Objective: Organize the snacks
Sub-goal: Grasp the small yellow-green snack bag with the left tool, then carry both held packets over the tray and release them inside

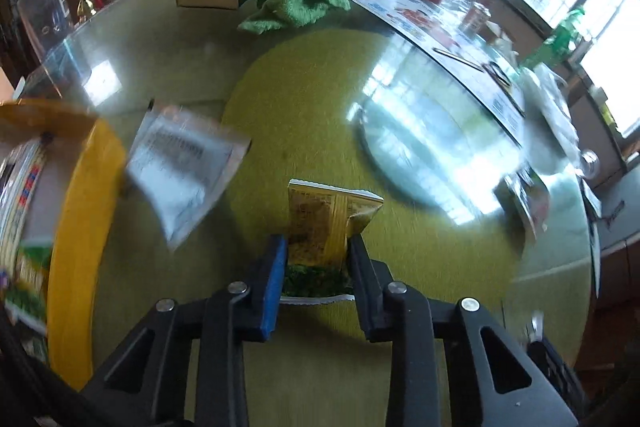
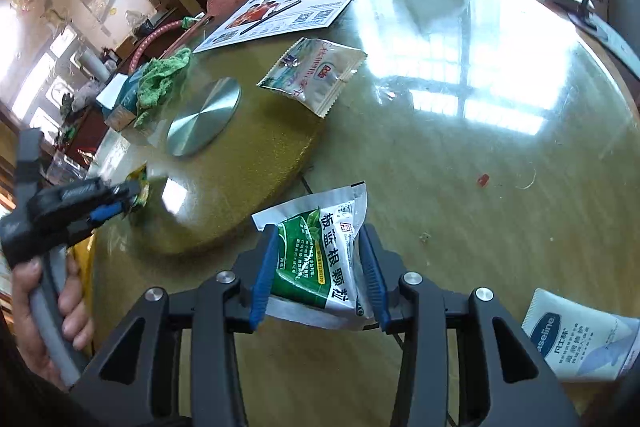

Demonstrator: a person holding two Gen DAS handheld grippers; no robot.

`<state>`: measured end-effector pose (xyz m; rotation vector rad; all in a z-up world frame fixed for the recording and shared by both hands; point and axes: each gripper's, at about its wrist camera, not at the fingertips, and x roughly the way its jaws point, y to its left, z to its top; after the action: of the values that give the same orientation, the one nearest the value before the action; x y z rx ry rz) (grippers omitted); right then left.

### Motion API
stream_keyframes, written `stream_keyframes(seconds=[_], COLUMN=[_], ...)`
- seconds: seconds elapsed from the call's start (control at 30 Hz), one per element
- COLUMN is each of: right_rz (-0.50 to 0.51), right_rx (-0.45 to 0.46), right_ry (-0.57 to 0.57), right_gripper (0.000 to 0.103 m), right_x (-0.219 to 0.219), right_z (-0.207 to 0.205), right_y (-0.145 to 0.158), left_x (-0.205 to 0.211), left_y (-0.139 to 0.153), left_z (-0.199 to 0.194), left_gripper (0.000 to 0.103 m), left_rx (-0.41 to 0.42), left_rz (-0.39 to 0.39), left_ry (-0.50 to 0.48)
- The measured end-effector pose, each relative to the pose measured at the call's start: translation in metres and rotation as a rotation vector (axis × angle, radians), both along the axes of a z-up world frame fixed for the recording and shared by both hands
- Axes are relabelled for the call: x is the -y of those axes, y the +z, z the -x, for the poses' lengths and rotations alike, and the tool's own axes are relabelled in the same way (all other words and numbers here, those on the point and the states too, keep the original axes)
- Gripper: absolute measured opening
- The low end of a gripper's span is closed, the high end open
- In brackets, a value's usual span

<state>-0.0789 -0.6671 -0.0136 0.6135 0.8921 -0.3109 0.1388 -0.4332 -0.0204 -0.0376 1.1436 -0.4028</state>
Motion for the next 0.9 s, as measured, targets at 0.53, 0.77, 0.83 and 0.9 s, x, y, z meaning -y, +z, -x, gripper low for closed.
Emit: stream_keyframes(seconds=[0.53, 0.77, 0.83, 0.9], right_rz=[-0.035, 0.186, 0.214, 0.257], right_rx=[0.066, -0.017, -0.042, -0.051], right_ry=[0.199, 0.28, 0.304, 0.306], right_gripper=[0.033, 0.053, 0.056, 0.055], right_x=[-0.045, -0.08, -0.086, -0.092], right_z=[-0.011, -0.019, -0.022, -0.024], right_y=[0.008, 0.007, 0.002, 0.002], left_x=[-0.088, -0.121, -0.138, -0.155], left_y=[0.017, 0.048, 0.059, 0.067], left_z=[0.129, 0.153, 0.16, 0.165], left_gripper=[0.029, 0.029, 0.029, 0.029], left_rx=[0.013, 0.049, 0.082, 0.113], left_rz=[0.231, 0.331, 0.338, 0.341], left_ry=[-0.018, -0.022, -0.01, 0.011])
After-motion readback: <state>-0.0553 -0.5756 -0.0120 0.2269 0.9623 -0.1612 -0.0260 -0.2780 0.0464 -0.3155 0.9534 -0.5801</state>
